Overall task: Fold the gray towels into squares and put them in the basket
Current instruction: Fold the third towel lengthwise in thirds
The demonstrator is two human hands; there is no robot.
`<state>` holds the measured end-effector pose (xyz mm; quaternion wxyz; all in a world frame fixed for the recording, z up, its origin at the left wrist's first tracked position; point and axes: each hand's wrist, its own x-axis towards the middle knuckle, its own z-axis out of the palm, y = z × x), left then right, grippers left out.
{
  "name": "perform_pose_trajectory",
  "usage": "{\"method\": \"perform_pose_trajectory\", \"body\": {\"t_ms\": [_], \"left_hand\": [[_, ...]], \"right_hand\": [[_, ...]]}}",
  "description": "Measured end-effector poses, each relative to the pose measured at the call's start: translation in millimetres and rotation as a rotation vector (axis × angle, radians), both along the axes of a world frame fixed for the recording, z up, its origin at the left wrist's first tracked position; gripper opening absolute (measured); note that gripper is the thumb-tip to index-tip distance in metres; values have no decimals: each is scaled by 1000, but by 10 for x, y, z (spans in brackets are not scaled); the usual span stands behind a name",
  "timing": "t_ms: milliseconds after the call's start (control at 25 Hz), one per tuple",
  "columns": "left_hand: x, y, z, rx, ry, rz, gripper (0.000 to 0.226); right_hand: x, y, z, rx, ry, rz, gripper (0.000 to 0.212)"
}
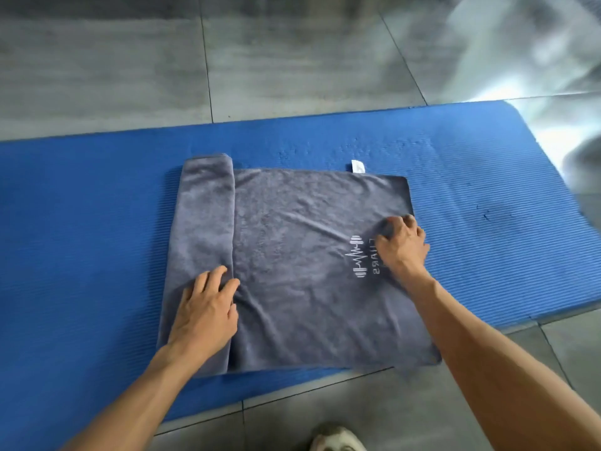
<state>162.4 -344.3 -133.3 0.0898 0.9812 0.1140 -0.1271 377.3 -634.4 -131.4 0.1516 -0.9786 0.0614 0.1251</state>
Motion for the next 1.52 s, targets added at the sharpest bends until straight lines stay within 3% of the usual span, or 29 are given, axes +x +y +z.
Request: {"method": "perform_pose_trajectory", "body": {"t_ms": [280, 440, 680, 800, 880, 1000, 1080, 1240, 1360, 1440, 1520], "left_hand": [[113, -175, -22, 32, -7, 64, 43], [228, -451, -61, 2, 1, -44, 62], [328, -603, -44, -130, 23, -83, 66], [320, -611, -28, -170, 38, -113, 63], [296, -635, -35, -161, 40, -135, 63], [159, -667, -117, -186, 41, -265, 61], [66, -662, -174, -262, 50, -388, 57], [21, -665, -142, -359, 1, -296, 50], [-33, -632, -45, -381, 22, -315, 48], [-44, -571, 78, -480, -12, -243, 38], [-48, -438, 76, -416, -210, -86, 34]], "right_hand": [[802, -358, -39, 240, 169, -125, 47], [811, -294, -18, 286, 123, -74, 28], [915, -294, 35, 359, -16, 21, 54], [959, -209, 111, 231, -13, 69, 72], [710, -95, 121, 30, -41, 132, 81], [-105, -78, -78, 93, -218, 482, 66], [-741, -291, -325, -2, -170, 596, 60], [-1304, -534, -467, -146, -132, 65, 66], [-1524, -472, -437, -194, -98, 248, 63], [-1549, -445, -373, -216, -36, 118, 67], [-1538, -308, -292, -199, -54, 68, 70]]}}
